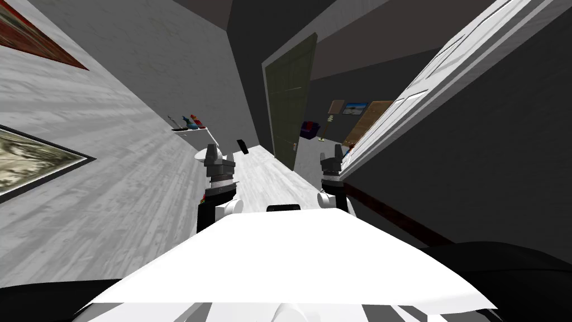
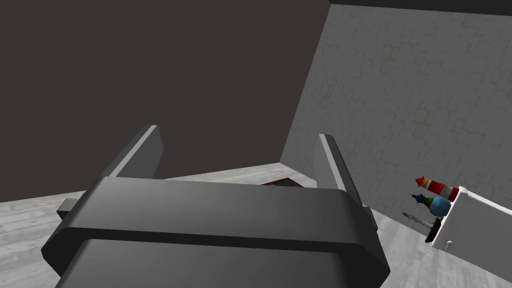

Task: Push the door open

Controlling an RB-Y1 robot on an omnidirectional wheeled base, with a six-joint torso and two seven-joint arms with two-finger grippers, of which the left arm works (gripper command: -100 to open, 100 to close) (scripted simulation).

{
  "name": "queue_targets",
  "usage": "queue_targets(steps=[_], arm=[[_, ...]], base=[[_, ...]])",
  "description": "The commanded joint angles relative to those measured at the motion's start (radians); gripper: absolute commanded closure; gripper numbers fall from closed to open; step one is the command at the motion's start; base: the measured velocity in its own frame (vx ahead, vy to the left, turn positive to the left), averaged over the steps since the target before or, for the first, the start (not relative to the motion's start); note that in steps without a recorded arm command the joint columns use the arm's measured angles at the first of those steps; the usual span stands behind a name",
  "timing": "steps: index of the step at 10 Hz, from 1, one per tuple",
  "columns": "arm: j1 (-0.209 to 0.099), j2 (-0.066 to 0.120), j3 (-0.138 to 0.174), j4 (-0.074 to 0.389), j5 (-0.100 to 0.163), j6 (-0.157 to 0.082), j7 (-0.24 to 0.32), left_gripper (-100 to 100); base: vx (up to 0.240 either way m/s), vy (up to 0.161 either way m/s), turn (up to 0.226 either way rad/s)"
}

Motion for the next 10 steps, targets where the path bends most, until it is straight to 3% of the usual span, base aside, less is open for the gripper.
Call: queue_targets(steps=[1, 10], arm=[[-0.009, 0.009, -0.011, 0.028, -0.003, -0.007, 0.003, -100], [-0.069, 0.05, -0.087, 0.213, -0.02, -0.052, 0.02, -100]], base=[[0.088, 0.003, -0.022], [0.153, 0.002, -0.024]])
